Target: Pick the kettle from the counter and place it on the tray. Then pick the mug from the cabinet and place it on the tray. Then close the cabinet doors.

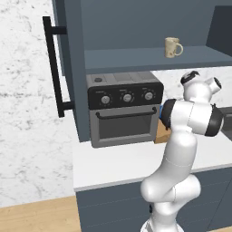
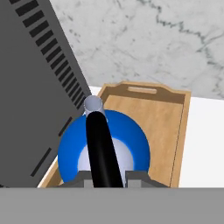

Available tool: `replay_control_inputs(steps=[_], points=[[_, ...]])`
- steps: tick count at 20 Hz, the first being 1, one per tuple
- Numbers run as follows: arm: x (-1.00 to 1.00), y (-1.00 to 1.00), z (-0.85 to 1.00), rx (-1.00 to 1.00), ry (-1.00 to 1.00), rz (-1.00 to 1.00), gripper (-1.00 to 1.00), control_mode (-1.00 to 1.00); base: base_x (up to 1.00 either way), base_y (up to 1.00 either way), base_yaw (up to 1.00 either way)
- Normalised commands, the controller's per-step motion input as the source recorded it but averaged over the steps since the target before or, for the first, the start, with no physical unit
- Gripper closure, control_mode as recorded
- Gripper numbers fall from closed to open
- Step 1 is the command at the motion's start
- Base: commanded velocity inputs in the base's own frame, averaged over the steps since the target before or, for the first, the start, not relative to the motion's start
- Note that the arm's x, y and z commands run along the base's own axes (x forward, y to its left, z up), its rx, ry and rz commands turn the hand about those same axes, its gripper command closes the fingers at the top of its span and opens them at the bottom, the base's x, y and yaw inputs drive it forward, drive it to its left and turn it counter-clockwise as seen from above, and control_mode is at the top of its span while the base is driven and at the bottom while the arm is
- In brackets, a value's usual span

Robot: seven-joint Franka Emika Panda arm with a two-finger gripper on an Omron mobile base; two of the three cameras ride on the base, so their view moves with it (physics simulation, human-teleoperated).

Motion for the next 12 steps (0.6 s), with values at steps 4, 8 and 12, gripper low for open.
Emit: replay_control_inputs(steps=[4,8,12], points=[[0.01,0.0,-0.24,0.0,-0.06,0.0,-1.0,-1.0,0.0,0.0,0.0],[0.06,0.0,-0.31,0.02,-0.06,0.0,-1.0,-1.0,0.0,0.0,0.0],[0.0,0.0,-0.34,0.03,-0.09,0.0,-1.0,-1.0,0.0,0.0,0.0]])
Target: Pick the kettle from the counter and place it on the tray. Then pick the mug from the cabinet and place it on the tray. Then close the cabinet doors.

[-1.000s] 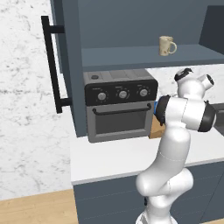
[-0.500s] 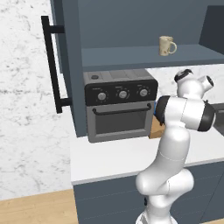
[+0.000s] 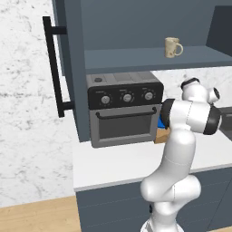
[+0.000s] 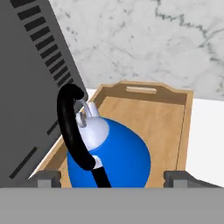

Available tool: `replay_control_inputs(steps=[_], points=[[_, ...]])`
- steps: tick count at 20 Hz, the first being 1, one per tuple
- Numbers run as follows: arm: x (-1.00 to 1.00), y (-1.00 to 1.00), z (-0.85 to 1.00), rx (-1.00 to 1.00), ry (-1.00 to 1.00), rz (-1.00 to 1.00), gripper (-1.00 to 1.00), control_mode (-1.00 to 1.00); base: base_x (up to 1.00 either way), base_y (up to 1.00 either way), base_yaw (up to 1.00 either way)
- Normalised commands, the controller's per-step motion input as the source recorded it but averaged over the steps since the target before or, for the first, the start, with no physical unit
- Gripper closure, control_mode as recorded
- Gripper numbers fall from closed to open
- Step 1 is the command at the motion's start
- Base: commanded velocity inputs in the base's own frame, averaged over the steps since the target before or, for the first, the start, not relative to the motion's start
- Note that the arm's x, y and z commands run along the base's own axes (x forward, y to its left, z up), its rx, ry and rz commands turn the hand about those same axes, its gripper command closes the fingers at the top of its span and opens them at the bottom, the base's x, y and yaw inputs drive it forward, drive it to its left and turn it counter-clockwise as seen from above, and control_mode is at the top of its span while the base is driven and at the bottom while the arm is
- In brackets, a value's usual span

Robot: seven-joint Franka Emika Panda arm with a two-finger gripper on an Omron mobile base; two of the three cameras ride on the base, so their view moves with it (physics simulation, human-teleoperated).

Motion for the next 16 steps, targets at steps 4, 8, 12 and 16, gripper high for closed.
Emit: replay_control_inputs(steps=[4,8,12,16], points=[[-0.06,-0.04,0.05,0.07,-0.17,0.0,-1.0,-1.0,0.0,0.0,0.0],[-0.42,-0.08,0.97,0.04,-0.05,0.0,-1.0,-1.0,0.0,0.0,0.0],[-0.61,0.01,1.0,-0.01,0.07,-0.01,-1.0,-1.0,0.0,0.0,0.0],[-0.57,0.3,0.74,-0.11,0.18,-0.04,-1.0,-1.0,0.0,0.0,0.0]])
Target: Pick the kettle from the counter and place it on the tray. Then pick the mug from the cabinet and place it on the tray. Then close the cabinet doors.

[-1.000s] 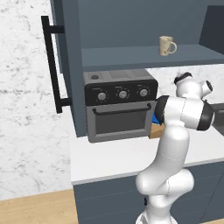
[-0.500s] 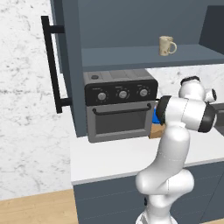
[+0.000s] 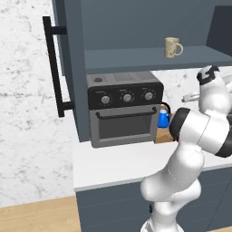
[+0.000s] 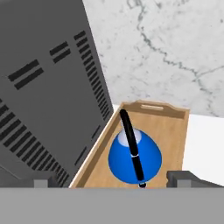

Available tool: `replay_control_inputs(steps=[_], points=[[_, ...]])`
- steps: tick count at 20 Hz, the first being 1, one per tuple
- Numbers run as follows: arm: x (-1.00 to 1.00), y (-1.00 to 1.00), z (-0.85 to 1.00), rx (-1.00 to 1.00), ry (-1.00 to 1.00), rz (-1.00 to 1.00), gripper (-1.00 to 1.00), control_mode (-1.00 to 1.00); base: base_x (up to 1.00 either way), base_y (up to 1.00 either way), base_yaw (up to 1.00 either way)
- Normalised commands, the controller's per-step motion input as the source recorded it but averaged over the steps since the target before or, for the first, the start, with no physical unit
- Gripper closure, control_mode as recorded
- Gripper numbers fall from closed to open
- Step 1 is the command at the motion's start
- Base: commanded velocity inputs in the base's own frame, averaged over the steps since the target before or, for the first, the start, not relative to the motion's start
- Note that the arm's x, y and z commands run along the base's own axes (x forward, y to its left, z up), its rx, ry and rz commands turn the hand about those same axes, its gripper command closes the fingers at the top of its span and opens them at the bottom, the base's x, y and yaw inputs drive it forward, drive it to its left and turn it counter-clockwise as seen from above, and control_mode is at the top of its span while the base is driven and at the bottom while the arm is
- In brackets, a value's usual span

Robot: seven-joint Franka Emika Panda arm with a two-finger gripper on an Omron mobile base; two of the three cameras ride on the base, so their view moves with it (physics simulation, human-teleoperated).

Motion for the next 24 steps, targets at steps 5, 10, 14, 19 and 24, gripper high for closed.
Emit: replay_control_inputs(steps=[5,10,14,19,24], points=[[-0.71,0.31,0.19,-0.07,0.02,-0.16,-1.0,-1.0,0.0,0.0,0.0],[-0.62,0.31,0.53,-0.03,0.0,-0.23,-1.0,-1.0,0.0,0.0,0.0],[-0.52,0.2,0.73,-0.01,0.01,-0.27,-1.0,-1.0,0.0,0.0,0.0],[-0.22,0.01,0.58,0.0,0.08,-0.2,-1.0,-1.0,0.0,0.0,0.0],[0.0,0.0,0.02,0.0,0.0,0.0,-1.0,-1.0,0.0,0.0,0.0]])
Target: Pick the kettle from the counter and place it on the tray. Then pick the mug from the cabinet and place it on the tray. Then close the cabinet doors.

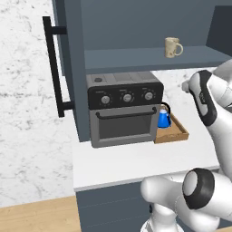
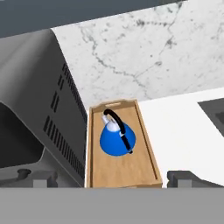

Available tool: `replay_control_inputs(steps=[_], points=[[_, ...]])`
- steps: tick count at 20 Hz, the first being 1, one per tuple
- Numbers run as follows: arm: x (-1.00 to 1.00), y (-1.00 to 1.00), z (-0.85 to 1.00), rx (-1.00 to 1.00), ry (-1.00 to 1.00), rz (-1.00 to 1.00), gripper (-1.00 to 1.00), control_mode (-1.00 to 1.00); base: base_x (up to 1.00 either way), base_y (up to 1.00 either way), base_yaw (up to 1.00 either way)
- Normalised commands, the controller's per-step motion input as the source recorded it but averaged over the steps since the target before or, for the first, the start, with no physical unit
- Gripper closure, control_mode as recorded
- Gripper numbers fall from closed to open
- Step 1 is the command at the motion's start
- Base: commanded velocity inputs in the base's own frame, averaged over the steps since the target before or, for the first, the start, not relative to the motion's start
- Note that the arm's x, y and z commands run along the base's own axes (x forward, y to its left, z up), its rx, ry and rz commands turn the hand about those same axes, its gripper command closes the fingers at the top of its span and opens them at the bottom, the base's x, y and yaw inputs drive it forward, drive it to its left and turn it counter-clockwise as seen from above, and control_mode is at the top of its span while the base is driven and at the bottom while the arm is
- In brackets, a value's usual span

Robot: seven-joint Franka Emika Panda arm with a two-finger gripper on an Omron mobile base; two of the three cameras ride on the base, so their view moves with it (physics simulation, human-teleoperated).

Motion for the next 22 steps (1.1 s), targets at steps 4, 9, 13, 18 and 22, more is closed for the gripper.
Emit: replay_control_inputs(steps=[4,9,13,18,22], points=[[0.0,0.0,0.54,0.04,-0.04,0.08,-1.0,-1.0,0.0,0.0,0.0],[0.08,0.0,0.66,-0.01,-0.07,0.16,-1.0,-1.0,0.0,0.0,0.0],[0.22,0.0,0.48,-0.01,-0.16,0.2,-1.0,-1.0,0.0,0.0,0.0],[0.18,0.0,0.38,0.0,-0.22,0.15,-1.0,-1.0,0.0,0.0,0.0],[0.24,0.0,0.26,0.0,-0.08,0.05,-1.0,-1.0,0.0,0.0,0.0]])
